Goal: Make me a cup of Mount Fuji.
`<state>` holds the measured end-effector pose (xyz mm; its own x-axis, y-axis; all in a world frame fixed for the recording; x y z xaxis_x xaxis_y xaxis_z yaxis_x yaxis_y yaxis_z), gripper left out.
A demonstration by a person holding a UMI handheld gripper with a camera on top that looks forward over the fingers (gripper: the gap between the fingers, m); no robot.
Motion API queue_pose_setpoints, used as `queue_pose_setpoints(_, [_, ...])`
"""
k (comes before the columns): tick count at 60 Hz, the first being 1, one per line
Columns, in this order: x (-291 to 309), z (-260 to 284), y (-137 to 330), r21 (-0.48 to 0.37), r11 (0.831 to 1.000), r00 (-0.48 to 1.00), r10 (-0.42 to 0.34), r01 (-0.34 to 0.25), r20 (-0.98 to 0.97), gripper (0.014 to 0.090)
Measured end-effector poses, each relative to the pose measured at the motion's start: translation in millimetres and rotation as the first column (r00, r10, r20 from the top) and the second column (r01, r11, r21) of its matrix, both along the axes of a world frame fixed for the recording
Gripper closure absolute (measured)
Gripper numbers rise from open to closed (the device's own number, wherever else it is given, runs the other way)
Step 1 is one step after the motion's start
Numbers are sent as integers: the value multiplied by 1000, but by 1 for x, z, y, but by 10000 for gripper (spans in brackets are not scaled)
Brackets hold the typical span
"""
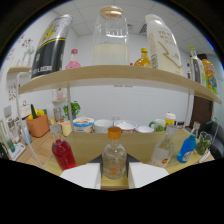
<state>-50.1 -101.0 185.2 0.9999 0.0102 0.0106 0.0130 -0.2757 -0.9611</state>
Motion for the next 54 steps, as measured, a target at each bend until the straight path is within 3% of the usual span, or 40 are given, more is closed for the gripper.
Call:
queue_pose_setpoints(16, [-8,16,-15,26,999,999,39,-40,31,696])
queue_pose_setpoints(29, [-20,33,-63,61,996,998,64,-64,-6,696])
queue_pose_setpoints(45, [-18,-41,-113,-47,996,996,72,-74,-47,698])
queue_pose_setpoints(54, [-9,-79,-127,-126,991,989,17,-36,-148,699])
